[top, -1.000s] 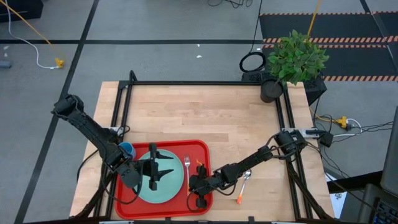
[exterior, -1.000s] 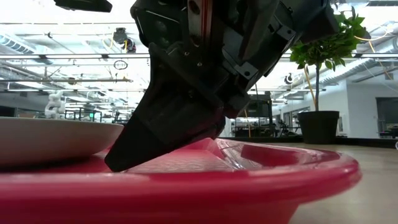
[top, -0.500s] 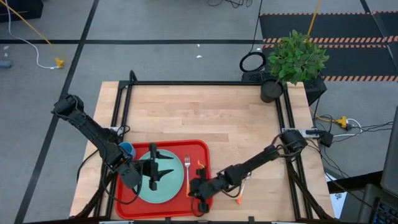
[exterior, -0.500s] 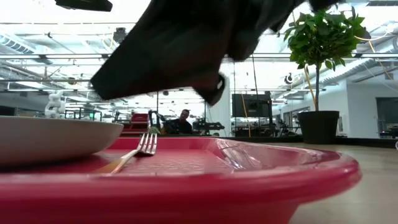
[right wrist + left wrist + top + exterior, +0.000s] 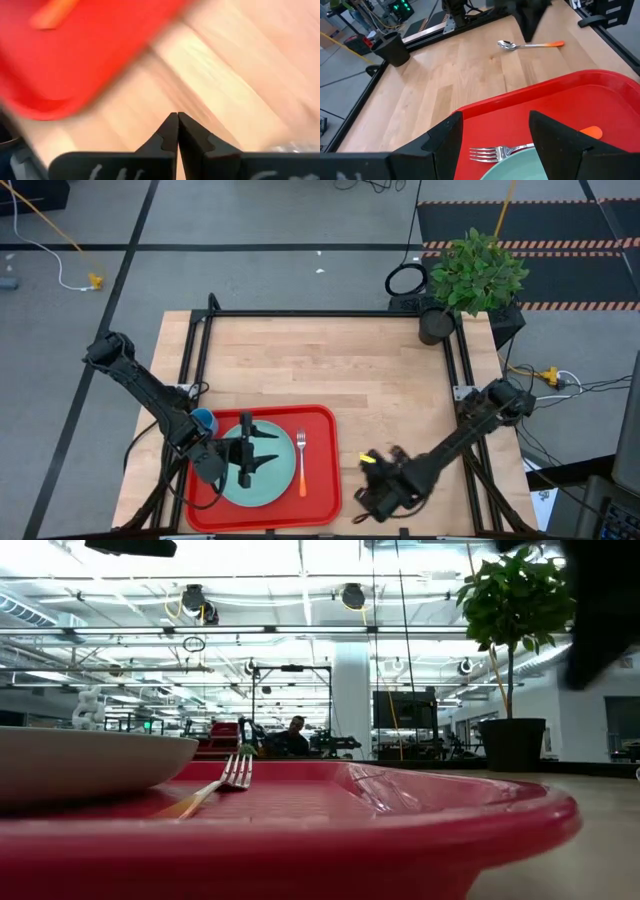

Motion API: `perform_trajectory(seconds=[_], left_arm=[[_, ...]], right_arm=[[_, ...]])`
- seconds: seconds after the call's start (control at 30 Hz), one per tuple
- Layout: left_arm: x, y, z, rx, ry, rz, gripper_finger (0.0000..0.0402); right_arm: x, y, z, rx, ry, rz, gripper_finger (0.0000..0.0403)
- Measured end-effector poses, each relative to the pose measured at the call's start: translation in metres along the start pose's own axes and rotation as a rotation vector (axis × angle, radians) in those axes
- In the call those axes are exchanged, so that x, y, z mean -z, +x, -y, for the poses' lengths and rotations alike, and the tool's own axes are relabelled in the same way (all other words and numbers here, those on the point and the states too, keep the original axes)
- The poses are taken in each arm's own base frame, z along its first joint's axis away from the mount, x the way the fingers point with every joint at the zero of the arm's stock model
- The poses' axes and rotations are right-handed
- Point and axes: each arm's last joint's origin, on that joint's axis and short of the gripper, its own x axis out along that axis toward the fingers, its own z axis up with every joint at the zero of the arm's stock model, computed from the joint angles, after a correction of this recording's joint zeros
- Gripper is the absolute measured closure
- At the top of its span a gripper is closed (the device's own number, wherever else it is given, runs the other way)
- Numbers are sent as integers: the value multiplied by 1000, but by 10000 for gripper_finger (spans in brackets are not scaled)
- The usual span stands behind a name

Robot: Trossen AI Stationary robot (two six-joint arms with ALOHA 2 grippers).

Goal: Pick and place plate/cup/fork/spoon on tray
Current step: Put the orange spoon on the tray

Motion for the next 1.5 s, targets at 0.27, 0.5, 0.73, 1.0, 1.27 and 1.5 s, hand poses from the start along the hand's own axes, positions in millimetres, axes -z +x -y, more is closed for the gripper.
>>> perform_trajectory(seconds=[0.27,0.5,0.73,1.0,1.27,1.5], left_arm=[[0,0,1,21,-26,-4,172],[0,0,1,22,-36,-4,172],[1,0,2,59,-69,-16,172],[1,0,2,72,-69,-20,172],[1,0,2,71,-69,-20,172],[1,0,2,72,-69,-19,172]], right_arm=[[29,-21,24,224,235,-93,402],[30,-22,20,182,376,-36,376],[35,-16,26,243,501,-87,329],[44,9,31,185,555,-106,268],[45,30,42,165,570,-112,266],[42,38,49,206,581,-135,305]])
